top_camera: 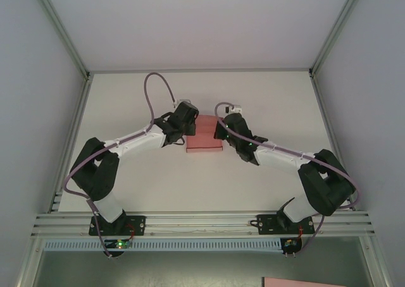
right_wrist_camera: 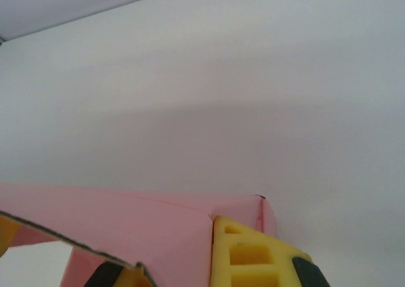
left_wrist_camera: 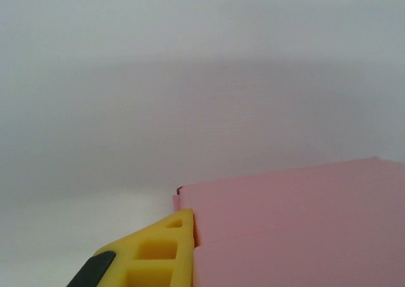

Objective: Assemble paper box

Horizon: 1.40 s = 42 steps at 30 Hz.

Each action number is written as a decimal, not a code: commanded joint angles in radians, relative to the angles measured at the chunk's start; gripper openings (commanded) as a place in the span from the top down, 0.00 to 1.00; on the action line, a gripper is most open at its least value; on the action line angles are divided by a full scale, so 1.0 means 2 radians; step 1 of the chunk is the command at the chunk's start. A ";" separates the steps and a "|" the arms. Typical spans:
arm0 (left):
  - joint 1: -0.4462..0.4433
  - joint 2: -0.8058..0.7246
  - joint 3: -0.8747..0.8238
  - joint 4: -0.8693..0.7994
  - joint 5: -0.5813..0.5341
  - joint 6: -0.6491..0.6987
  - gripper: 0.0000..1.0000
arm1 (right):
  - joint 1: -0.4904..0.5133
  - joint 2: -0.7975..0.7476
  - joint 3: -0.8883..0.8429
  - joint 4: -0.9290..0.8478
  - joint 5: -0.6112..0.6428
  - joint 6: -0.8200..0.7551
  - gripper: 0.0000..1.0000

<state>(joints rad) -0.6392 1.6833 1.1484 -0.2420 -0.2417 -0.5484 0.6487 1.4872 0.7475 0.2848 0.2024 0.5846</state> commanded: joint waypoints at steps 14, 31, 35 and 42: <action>-0.027 -0.044 -0.124 0.154 0.065 -0.059 0.92 | 0.075 -0.034 -0.100 0.164 0.007 -0.030 1.00; -0.035 -0.217 -0.242 0.095 0.060 -0.027 0.28 | 0.100 -0.071 -0.176 0.198 0.078 -0.158 1.00; -0.035 -0.259 -0.247 0.069 0.085 -0.026 0.00 | 0.103 -0.064 -0.189 0.218 0.067 -0.171 1.00; -0.033 -0.326 -0.224 -0.052 -0.005 -0.115 0.00 | 0.121 -0.030 -0.216 0.274 0.055 -0.191 1.00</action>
<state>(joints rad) -0.7010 1.0637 0.6498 -0.1833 -0.1368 -0.6647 0.8669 1.3941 0.3481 0.7727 0.3317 0.2531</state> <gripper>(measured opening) 0.998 0.049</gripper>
